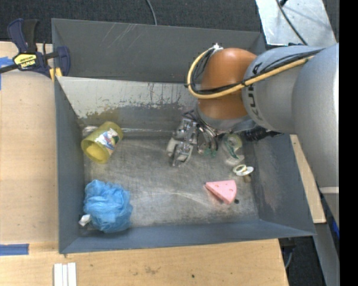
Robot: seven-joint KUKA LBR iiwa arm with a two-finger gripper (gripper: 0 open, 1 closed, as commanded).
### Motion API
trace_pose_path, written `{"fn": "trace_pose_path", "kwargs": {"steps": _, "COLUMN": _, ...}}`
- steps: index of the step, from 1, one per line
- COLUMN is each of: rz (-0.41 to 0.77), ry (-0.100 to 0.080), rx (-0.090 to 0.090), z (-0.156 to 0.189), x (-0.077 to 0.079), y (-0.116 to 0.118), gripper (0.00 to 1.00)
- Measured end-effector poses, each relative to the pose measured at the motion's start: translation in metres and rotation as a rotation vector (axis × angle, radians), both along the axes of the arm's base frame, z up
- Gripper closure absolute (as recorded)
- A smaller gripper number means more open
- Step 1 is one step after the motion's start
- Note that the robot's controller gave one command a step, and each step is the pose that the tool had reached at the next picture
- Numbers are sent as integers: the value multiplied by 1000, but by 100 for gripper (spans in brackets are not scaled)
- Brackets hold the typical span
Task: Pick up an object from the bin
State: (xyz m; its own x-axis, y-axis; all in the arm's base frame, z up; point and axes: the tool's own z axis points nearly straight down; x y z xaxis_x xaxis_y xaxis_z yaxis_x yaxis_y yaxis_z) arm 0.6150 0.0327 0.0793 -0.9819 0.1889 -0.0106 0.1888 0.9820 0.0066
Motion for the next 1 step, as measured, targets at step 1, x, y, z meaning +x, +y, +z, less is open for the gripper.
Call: {"fn": "trace_pose_path", "kwargs": {"steps": 1, "rz": 0, "ry": 16, "rx": -4, "z": 18, "x": -3, "y": -1, "gripper": 100}}
